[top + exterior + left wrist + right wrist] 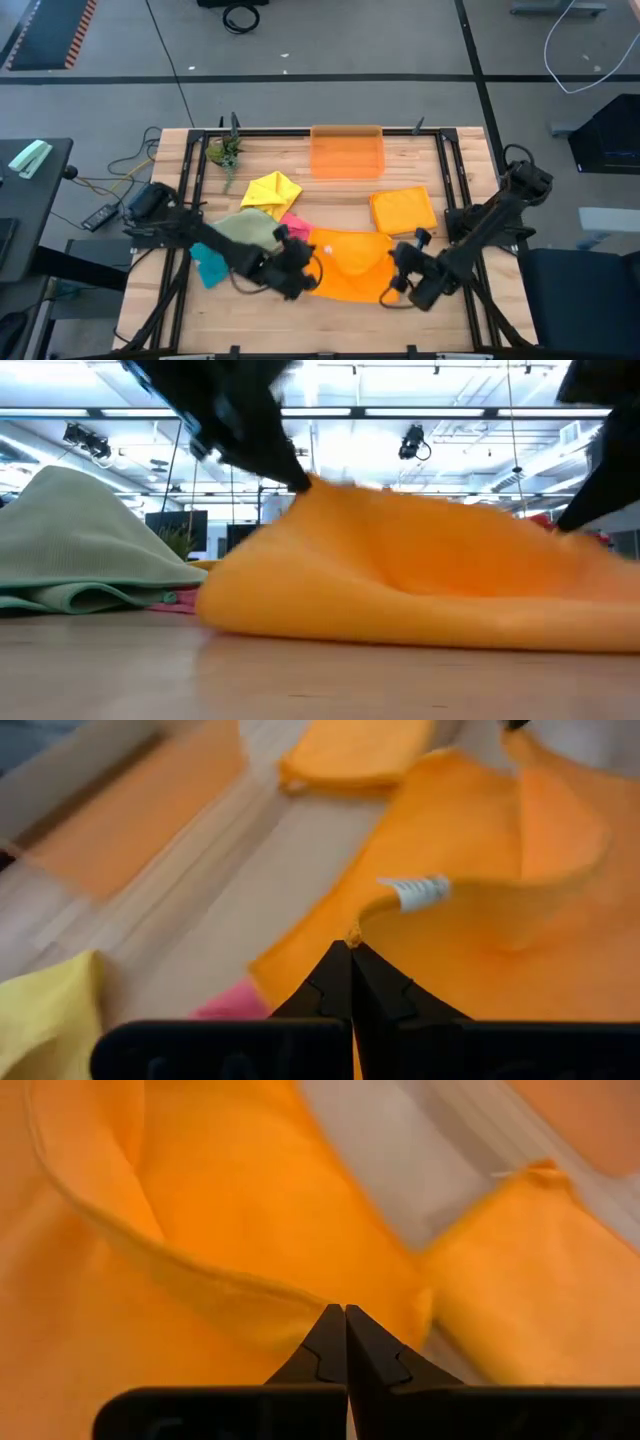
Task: Fold microfiber towels
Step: Fold the left orange microfiber cloth
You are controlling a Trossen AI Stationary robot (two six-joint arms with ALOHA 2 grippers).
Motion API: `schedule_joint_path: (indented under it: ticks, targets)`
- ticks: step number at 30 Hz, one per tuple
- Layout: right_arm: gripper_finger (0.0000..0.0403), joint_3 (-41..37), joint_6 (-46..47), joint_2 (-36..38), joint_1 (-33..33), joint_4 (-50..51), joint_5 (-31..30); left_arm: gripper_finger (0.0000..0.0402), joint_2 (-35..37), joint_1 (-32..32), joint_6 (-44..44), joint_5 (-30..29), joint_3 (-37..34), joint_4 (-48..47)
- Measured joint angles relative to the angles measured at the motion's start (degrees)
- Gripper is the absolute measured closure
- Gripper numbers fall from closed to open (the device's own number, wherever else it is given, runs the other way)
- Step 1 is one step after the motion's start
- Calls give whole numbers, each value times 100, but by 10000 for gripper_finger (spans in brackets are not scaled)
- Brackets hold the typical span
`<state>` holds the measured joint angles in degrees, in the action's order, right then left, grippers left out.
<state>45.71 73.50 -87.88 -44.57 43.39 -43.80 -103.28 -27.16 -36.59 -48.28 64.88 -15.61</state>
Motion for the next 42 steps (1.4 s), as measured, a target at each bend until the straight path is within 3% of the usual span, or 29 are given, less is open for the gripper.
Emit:
schedule_joint_path:
  ticks: [4,22,33,42]
  targets:
    - [402,-230,1,20,277,-23,1,399,-30,391,85,540,0,-99]
    - [402,-423,-1,20,780,29,362,392,-37,684,-523,1261,0,-677]
    - [393,-423,294,20,781,244,433,311,-37,838,-596,1269,0,-702]
    - [306,-423,393,20,927,273,247,251,-17,832,-589,1258,0,-693]
